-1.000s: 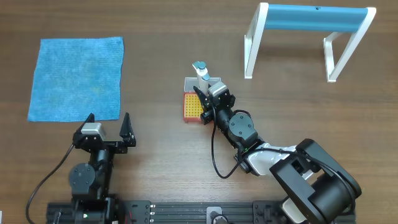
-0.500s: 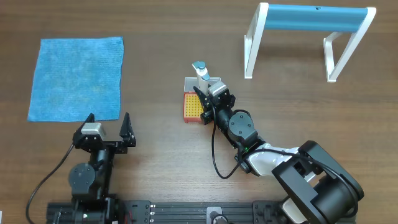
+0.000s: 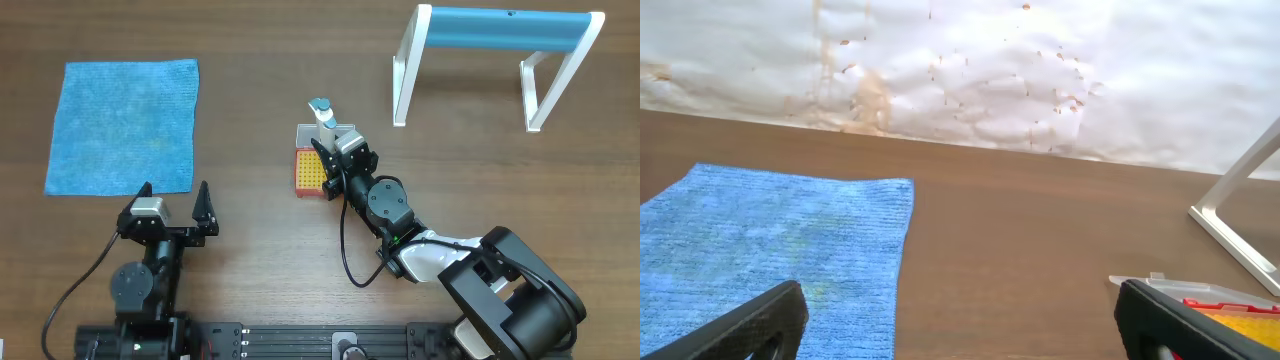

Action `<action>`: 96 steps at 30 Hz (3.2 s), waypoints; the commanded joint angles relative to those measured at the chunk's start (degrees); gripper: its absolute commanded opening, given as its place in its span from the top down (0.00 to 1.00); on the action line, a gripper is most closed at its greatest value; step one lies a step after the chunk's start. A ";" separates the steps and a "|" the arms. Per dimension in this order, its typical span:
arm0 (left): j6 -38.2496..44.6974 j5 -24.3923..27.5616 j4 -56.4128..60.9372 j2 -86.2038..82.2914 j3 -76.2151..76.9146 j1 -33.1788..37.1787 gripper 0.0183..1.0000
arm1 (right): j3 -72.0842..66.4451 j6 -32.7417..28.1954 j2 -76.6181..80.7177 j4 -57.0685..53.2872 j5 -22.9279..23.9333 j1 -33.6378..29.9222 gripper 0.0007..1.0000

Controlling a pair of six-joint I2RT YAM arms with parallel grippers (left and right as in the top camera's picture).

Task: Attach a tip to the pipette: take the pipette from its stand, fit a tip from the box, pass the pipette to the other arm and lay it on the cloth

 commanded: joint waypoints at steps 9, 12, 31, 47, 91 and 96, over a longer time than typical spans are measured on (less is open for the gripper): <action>0.09 0.85 -0.26 -0.31 -0.13 0.02 0.00 | 0.26 -1.07 -3.96 -0.44 -0.57 0.22 0.93; 0.09 0.85 -0.26 -0.31 -0.13 0.02 0.00 | 0.26 -1.05 -3.96 -1.29 -0.85 0.22 0.93; 0.09 0.85 -0.26 -0.31 -0.13 0.02 0.00 | -1.97 -0.44 -1.09 5.03 -0.02 1.14 0.93; 0.09 0.85 -0.26 -0.31 -0.13 0.02 0.00 | -3.02 -0.61 0.11 5.70 4.63 1.62 0.93; 0.09 0.85 -0.26 -0.31 -0.13 0.02 0.00 | -3.02 -0.37 4.13 10.54 4.59 1.62 0.93; 0.09 0.83 -0.26 -0.31 -0.13 0.02 0.00 | -3.02 -0.37 4.31 10.88 4.59 1.62 0.93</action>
